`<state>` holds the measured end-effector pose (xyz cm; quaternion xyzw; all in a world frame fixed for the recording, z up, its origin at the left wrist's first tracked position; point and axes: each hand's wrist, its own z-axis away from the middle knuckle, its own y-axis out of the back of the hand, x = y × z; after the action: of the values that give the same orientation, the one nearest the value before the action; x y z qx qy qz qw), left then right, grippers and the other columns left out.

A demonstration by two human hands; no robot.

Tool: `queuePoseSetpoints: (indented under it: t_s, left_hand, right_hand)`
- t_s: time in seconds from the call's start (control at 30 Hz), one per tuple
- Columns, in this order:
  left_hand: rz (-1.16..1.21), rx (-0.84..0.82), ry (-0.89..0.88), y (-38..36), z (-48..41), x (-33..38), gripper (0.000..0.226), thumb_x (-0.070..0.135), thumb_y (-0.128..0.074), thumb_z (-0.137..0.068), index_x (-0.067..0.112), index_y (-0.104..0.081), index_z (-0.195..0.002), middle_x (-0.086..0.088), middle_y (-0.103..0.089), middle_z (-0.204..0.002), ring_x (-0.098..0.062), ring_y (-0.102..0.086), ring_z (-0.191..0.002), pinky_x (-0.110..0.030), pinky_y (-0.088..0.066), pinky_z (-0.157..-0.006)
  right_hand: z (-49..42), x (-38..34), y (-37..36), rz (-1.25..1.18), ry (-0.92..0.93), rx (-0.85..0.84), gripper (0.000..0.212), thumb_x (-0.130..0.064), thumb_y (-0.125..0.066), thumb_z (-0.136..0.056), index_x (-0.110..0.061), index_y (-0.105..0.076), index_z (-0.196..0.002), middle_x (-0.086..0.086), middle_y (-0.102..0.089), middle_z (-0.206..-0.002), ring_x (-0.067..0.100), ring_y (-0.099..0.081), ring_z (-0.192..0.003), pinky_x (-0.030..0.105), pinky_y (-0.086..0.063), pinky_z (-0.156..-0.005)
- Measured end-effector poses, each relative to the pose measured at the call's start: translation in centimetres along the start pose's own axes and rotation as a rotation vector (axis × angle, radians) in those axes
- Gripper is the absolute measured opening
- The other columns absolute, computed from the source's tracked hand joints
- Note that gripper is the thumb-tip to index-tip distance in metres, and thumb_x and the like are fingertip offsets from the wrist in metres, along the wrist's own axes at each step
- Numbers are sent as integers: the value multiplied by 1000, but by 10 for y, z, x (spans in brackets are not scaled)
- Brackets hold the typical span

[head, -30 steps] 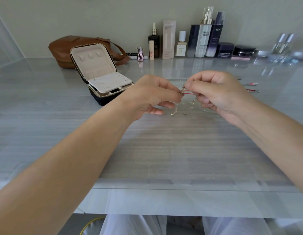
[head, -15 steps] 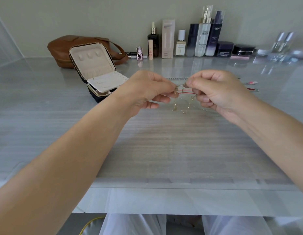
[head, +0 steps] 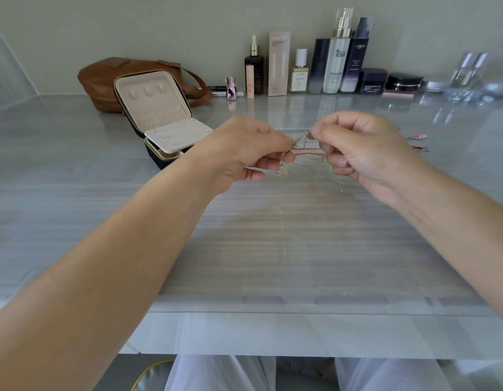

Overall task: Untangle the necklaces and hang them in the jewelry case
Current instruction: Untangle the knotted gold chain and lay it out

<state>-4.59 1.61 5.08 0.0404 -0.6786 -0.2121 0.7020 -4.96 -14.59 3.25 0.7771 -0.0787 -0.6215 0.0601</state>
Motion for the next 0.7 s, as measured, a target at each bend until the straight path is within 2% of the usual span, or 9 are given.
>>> queuePoseSetpoints:
  t_s: [0.17,0.27,0.47,0.57,0.63,0.7]
  left_hand:
    - [-41,-6,-7,-1,2,0,10,20,-63,-84,22,-65,-74,7,-71,-70,-7,-60,-68,-24,-42,-66]
    - [-41,4,-51,-3,3,0,7,21,-64,-83,24,-66,-77,10,-71,-69,-6,-61,-69,-24,-41,-65]
    - [-118,113,-232,-6,3,-1,8,21,-71,-78,25,-67,-73,6,-63,-67,-4,-53,-62,-17,-36,-52]
    - [-125,120,-288,-7,3,-2,5,20,-74,-76,19,-69,-76,8,-64,-62,4,-52,-52,-9,-35,-46]
    - [-179,142,-331,-8,3,-3,7,21,-74,-76,17,-69,-74,5,-66,-65,5,-51,-47,-8,-34,-42]
    - [-253,163,-345,-9,3,-4,9,24,-74,-77,18,-69,-73,4,-65,-65,3,-48,-44,-9,-32,-39]
  right_hand:
    - [1,-1,1,2,0,-29,17,-13,-60,-85,-17,-61,-69,1,-38,-58,7,-28,-40,20,-20,-42]
    - [1,-1,2,9,-1,-39,17,-14,-60,-84,-17,-62,-68,1,-37,-59,7,-28,-41,19,-21,-41]
    - [-1,1,1,20,-18,-26,16,-17,-64,-83,-17,-63,-67,3,-37,-60,6,-29,-38,18,-22,-39]
    - [0,1,1,63,-5,-42,18,-21,-66,-83,-18,-66,-64,7,-41,-62,7,-29,-39,18,-24,-40]
    - [1,1,0,110,5,-39,25,-24,-65,-83,-19,-64,-59,4,-45,-61,6,-32,-38,17,-27,-41]
    - [2,0,0,184,28,-35,24,-27,-64,-85,-16,-66,-63,1,-46,-57,5,-35,-40,18,-30,-45]
